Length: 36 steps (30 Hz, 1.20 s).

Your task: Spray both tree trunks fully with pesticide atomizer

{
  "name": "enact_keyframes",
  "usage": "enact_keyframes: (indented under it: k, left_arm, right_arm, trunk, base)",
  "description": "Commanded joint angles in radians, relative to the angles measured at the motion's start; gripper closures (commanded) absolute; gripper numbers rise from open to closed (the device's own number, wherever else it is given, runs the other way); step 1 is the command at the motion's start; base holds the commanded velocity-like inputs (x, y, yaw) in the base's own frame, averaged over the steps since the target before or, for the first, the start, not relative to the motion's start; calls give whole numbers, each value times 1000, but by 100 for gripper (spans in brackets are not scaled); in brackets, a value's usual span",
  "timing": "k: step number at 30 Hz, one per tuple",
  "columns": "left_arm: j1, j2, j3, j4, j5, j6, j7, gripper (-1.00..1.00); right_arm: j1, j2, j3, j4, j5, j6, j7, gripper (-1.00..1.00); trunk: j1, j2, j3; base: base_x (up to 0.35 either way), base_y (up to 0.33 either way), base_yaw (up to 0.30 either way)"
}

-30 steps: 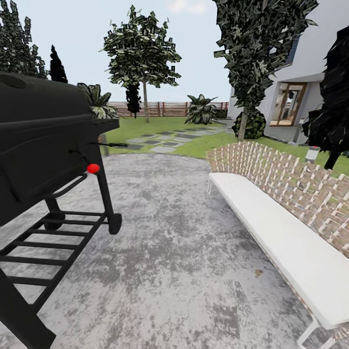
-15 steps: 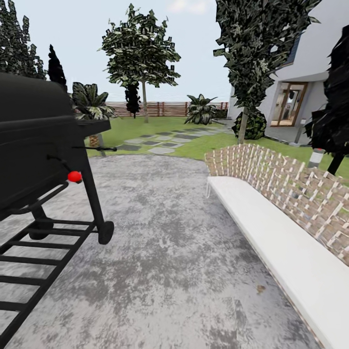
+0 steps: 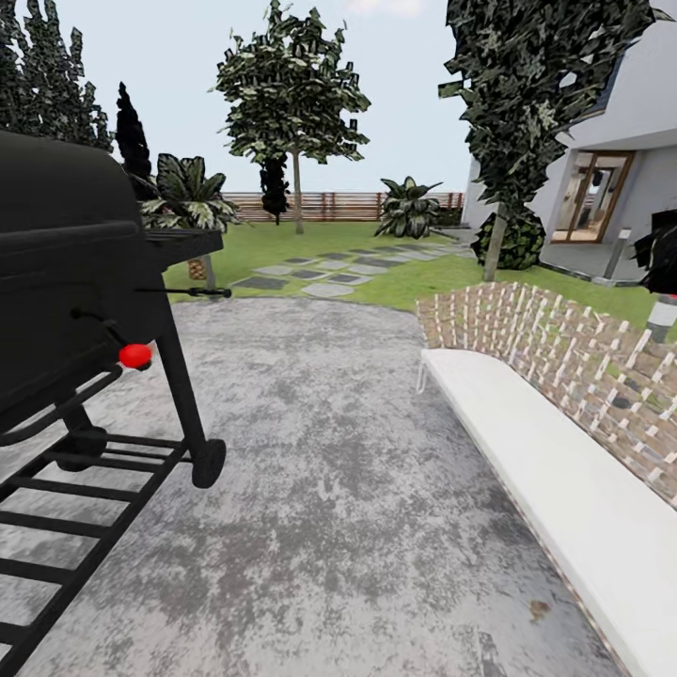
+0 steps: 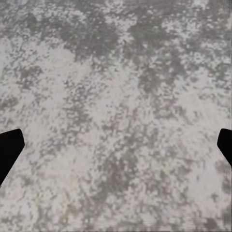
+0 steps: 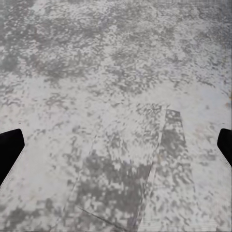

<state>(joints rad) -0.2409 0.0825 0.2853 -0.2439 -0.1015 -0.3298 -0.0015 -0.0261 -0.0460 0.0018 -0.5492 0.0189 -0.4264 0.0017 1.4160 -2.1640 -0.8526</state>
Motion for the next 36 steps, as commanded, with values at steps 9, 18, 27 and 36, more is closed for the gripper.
enact_keyframes:
  k: [9, 18, 27, 36]
  left_arm:
    - [0, -1, 0, 0, -1, 0, 0, -100]
    - [0, -1, 0, 0, -1, 0, 0, -100]
    - [0, -1, 0, 0, -1, 0, 0, -100]
    - [0, -1, 0, 0, -1, 1, 0, -100]
  right_arm:
    - [0, 0, 1, 2, 2, 0, 0, -100]
    - [0, 0, 3, 3, 3, 0, 0, -100]
    - [0, 0, 2, 2, 1, 0, 0, -100]
    - [0, 0, 3, 3, 1, 0, 0, -100]
  trunk:
    - [0, 0, 0]
    - [0, 0, 0]
    - [0, 0, 3]
    - [0, 0, 11]
  base:
    - [340, 0, 6]
    - [340, 0, 0]
    - [340, 0, 0]
    - [340, 0, 0]
